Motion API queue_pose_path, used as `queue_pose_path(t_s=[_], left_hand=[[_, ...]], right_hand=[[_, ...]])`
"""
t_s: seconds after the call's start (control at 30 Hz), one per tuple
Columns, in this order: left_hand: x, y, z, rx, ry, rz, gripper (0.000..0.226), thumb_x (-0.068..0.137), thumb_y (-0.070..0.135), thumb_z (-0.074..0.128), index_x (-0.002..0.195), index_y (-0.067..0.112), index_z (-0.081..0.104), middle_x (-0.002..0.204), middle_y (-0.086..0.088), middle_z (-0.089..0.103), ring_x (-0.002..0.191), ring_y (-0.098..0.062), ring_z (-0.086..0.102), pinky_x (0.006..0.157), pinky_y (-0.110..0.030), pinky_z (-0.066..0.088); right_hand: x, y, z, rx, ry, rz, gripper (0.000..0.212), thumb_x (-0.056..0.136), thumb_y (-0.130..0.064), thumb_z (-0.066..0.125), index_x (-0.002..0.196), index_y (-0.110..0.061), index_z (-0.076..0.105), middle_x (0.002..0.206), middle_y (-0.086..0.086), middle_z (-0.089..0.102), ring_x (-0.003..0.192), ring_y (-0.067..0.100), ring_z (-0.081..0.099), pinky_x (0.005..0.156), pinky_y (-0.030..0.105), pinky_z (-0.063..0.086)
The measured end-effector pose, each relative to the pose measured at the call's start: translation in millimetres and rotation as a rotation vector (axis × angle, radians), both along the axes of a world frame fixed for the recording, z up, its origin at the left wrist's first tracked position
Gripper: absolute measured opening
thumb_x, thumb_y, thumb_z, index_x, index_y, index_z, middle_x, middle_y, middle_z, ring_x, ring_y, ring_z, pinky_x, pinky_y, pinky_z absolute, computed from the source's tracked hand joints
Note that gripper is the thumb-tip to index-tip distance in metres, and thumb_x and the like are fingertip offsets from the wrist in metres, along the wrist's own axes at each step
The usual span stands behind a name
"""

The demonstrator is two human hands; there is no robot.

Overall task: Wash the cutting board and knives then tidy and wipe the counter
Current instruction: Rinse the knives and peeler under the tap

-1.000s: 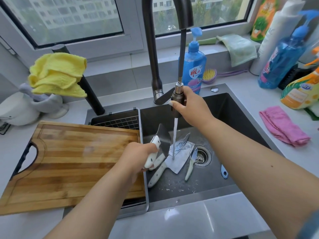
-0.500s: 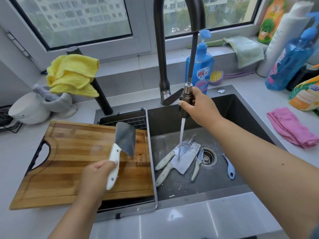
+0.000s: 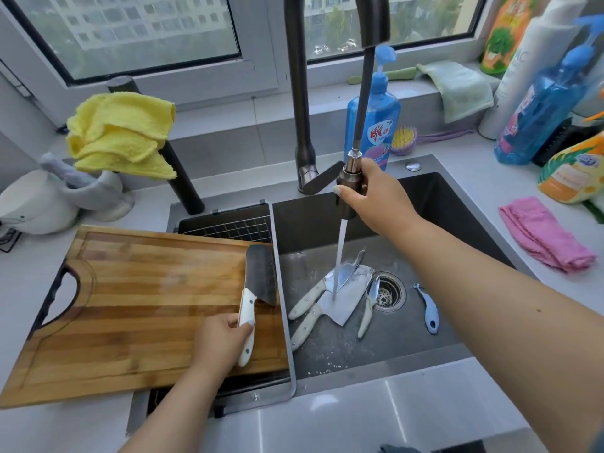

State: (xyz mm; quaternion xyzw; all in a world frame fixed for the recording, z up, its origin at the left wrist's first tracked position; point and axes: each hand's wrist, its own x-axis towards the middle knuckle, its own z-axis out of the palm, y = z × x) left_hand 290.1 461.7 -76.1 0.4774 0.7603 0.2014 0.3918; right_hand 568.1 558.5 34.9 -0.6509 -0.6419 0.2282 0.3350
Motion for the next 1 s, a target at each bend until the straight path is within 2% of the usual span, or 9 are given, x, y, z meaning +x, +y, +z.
queue_pose_path(t_s=[0.2, 0.3, 0.37, 0.43, 0.53, 0.63, 0.7, 0.83, 1.0], left_hand=[[1.4, 6.5, 14.2, 0.024, 0.373, -0.166, 0.027, 0.089, 0.033, 0.060, 0.068, 0.021, 0.069, 0.058, 0.000, 0.067, 0.054, -0.019, 0.062, 0.047, -0.026, 0.042], [26.0, 18.2, 40.6, 0.252, 0.311, -0.194, 0.032, 0.091, 0.022, 0.056, 0.062, 0.035, 0.054, 0.059, -0.001, 0.066, 0.049, -0.021, 0.060, 0.046, -0.030, 0.047], [53.4, 31.3, 51.0, 0.344, 0.225, -0.250, 0.028, 0.091, 0.017, 0.053, 0.069, 0.032, 0.060, 0.059, -0.004, 0.065, 0.047, -0.020, 0.055, 0.044, -0.025, 0.042], [84.0, 45.3, 47.8, 0.334, 0.166, -0.308, 0.021, 0.090, 0.016, 0.054, 0.083, 0.025, 0.072, 0.066, 0.004, 0.064, 0.055, -0.011, 0.054, 0.052, -0.022, 0.042], [124.1, 66.2, 20.4, 0.143, 0.135, -0.377, 0.019, 0.083, 0.013, 0.054, 0.081, 0.013, 0.073, 0.074, 0.002, 0.069, 0.074, -0.017, 0.063, 0.069, -0.031, 0.054], [152.2, 81.8, -14.2, -0.134, 0.288, -0.496, 0.017, 0.081, 0.009, 0.051, 0.085, 0.004, 0.067, 0.078, -0.011, 0.063, 0.073, -0.026, 0.058, 0.065, -0.033, 0.050], [160.1, 87.4, -36.2, -0.267, 0.375, -0.511, 0.024, 0.084, 0.008, 0.049, 0.103, 0.002, 0.064, 0.094, -0.016, 0.065, 0.088, -0.030, 0.062, 0.065, -0.029, 0.042], [158.6, 91.8, -85.4, -0.412, 0.371, -0.409, 0.042, 0.087, 0.012, 0.051, 0.129, 0.014, 0.053, 0.121, -0.012, 0.061, 0.106, -0.029, 0.060, 0.075, -0.027, 0.044], [157.8, 93.4, -121.3, -0.551, 0.477, -0.404, 0.038, 0.095, 0.016, 0.046, 0.131, 0.009, 0.054, 0.132, -0.013, 0.056, 0.119, -0.029, 0.055, 0.090, -0.031, 0.045]], right_hand=[[3.3, 1.2, -0.2, -0.007, 0.005, 0.014, 0.038, 0.091, -0.040, 0.061, 0.121, -0.021, 0.047, 0.114, -0.002, 0.059, 0.099, 0.013, 0.056, 0.084, 0.025, 0.049], [7.6, 0.9, 0.0, -0.010, -0.008, 0.021, 0.039, 0.090, -0.042, 0.061, 0.121, -0.022, 0.047, 0.113, -0.003, 0.059, 0.097, 0.012, 0.056, 0.082, 0.023, 0.049], [11.3, 0.0, 1.1, -0.011, -0.019, 0.030, 0.039, 0.090, -0.042, 0.061, 0.120, -0.022, 0.046, 0.109, -0.006, 0.057, 0.095, 0.010, 0.055, 0.078, 0.018, 0.046], [15.4, -0.6, 1.9, -0.003, -0.033, 0.045, 0.039, 0.090, -0.042, 0.061, 0.120, -0.022, 0.047, 0.104, -0.009, 0.054, 0.091, 0.009, 0.053, 0.074, 0.014, 0.041], [19.7, -0.5, 2.7, 0.006, -0.040, 0.087, 0.039, 0.090, -0.044, 0.060, 0.120, -0.023, 0.047, 0.101, -0.012, 0.052, 0.090, 0.007, 0.053, 0.076, 0.015, 0.041], [25.6, 3.1, 0.9, 0.010, -0.037, 0.119, 0.039, 0.090, -0.045, 0.060, 0.120, -0.024, 0.048, 0.099, -0.014, 0.053, 0.091, 0.007, 0.053, 0.081, 0.019, 0.042], [30.0, 6.7, -0.9, 0.013, -0.024, 0.139, 0.042, 0.089, -0.045, 0.061, 0.123, -0.024, 0.048, 0.099, -0.015, 0.053, 0.091, 0.006, 0.053, 0.083, 0.020, 0.043], [39.4, 13.4, -1.9, 0.018, -0.015, 0.176, 0.044, 0.088, -0.045, 0.062, 0.125, -0.025, 0.049, 0.098, -0.016, 0.054, 0.088, 0.004, 0.051, 0.081, 0.019, 0.042], [51.3, 19.3, -2.3, 0.031, -0.025, 0.208, 0.043, 0.088, -0.044, 0.063, 0.124, -0.024, 0.051, 0.095, -0.018, 0.052, 0.085, 0.001, 0.049, 0.075, 0.009, 0.040]])
